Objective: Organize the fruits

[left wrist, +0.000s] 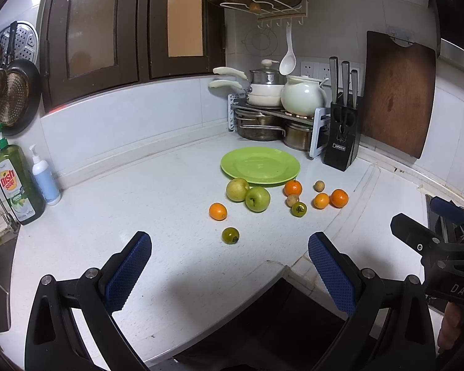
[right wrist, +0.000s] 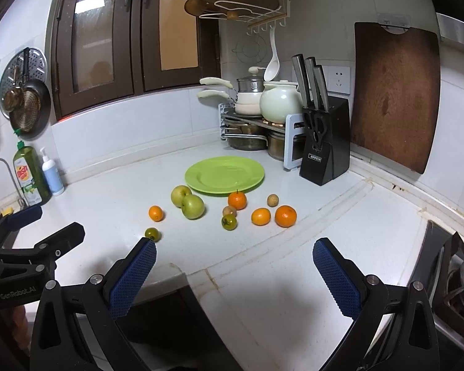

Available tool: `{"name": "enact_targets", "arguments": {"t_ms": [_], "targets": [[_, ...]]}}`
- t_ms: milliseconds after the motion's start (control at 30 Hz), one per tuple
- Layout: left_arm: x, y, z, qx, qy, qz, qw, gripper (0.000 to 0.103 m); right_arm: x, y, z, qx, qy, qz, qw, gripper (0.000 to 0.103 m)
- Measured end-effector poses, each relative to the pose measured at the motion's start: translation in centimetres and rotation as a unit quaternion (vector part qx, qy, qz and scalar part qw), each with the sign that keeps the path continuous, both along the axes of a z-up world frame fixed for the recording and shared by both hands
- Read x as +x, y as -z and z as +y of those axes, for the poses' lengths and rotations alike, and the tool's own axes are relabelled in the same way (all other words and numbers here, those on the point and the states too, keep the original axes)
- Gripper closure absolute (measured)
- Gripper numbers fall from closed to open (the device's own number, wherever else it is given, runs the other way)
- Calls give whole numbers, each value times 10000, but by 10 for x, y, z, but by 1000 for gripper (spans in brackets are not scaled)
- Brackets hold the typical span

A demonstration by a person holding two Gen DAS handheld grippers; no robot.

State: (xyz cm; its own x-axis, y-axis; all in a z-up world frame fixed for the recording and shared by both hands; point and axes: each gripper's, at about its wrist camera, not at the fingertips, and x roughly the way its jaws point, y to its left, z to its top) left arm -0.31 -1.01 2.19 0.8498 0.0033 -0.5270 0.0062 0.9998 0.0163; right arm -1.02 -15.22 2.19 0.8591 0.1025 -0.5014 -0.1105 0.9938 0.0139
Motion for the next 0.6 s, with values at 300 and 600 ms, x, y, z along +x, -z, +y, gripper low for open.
{"name": "enact_targets", "arguments": {"t_ms": [300,600], "targets": [[1,0,-1,1,2,13,10000,0,4,1,2,12,-8,32,10000,1],[10,5,0,-34,42,93,9999,0,14,6,5,11,-49,139,9999,1]]}}
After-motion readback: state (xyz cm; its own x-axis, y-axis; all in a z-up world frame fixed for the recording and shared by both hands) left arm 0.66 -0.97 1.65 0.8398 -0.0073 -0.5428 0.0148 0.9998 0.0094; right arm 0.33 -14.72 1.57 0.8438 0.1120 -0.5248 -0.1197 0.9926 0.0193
